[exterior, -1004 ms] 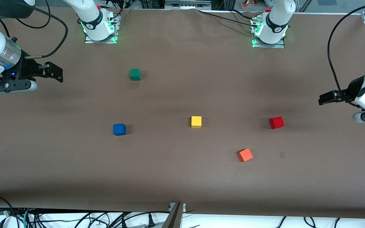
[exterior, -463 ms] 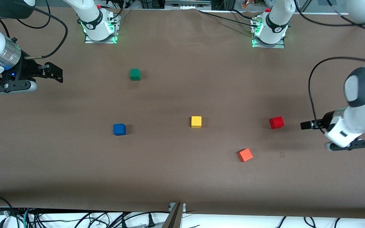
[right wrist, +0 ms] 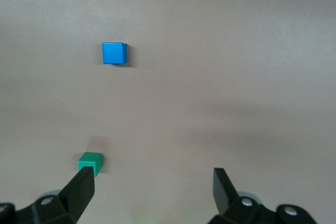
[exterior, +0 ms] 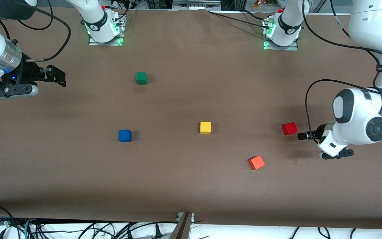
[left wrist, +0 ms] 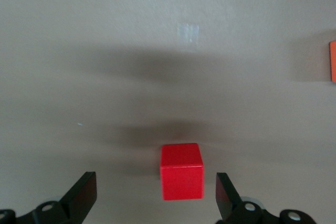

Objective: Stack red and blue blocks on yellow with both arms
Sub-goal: 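Move the left gripper toward the red block, then lower the left gripper and grasp the red block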

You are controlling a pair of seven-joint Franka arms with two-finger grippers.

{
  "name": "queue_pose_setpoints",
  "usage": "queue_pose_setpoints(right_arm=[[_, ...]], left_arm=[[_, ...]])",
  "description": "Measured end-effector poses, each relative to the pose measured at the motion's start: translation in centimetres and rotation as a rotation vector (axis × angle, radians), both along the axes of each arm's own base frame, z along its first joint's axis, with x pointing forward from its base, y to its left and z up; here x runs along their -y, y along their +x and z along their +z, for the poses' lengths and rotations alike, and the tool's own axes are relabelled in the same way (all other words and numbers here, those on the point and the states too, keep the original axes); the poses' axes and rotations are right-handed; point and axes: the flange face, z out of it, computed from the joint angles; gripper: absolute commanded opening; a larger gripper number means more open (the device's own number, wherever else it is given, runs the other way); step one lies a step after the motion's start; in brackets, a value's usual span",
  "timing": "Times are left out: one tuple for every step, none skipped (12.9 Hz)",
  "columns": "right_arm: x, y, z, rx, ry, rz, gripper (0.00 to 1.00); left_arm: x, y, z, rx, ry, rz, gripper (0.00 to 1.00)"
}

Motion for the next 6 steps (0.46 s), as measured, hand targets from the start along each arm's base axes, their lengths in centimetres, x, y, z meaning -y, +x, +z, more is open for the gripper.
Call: queue_pose_setpoints(right_arm=[[0.0,0.0,0.0,0.000,0.000,0.000,1.00],[0.0,0.0,0.0,0.000,0.000,0.000,1.00],[0.0,0.0,0.0,0.000,0.000,0.000,1.00],[0.0,0.0,0.0,0.000,0.000,0.000,1.00],[0.0,0.0,0.0,0.000,0.000,0.000,1.00],[0.0,0.0,0.0,0.000,0.000,0.000,1.00]], left_arm=[[0.2,-0.4,-1.0,0.004,-0.012,0.010,1.00],[0.3,-0.9,-2.0,0.006,-0.015,0.014,1.00],[0.4,-1.5,-2.9,0.007,-0.015,0.019,1.00],[0.7,-2.0,-3.9,0.006,-0.014,0.030,1.00],[1.2,-2.5,-4.7,0.005,-0.012,0.044,1.00],[1.9,-3.0,-5.4,0.003,-0.011,0.058,1.00]])
